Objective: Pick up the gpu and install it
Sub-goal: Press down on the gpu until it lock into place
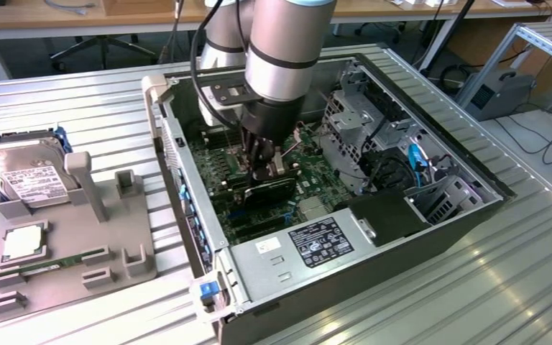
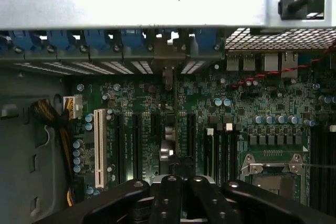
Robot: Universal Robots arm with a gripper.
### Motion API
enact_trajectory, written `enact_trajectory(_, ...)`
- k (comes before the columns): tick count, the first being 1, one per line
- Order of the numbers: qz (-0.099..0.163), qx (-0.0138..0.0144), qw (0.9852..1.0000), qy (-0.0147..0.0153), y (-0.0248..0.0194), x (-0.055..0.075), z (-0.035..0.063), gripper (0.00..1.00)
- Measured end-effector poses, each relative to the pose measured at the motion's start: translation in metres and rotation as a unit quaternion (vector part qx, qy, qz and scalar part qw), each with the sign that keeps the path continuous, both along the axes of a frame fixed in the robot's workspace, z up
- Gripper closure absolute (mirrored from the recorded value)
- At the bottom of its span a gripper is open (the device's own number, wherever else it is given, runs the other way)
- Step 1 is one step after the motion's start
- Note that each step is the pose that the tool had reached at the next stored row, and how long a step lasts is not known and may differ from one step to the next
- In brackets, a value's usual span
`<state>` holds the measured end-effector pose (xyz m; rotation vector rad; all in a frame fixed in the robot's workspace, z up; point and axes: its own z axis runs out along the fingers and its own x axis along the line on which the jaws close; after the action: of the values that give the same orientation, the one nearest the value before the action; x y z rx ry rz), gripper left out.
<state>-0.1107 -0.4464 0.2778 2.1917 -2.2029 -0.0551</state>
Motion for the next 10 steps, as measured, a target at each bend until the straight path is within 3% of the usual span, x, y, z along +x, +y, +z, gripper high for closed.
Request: enact_trajectory(10, 0.0, 0.0, 1.0, 0.0075, 0.0, 0.026, 0.0, 0.89)
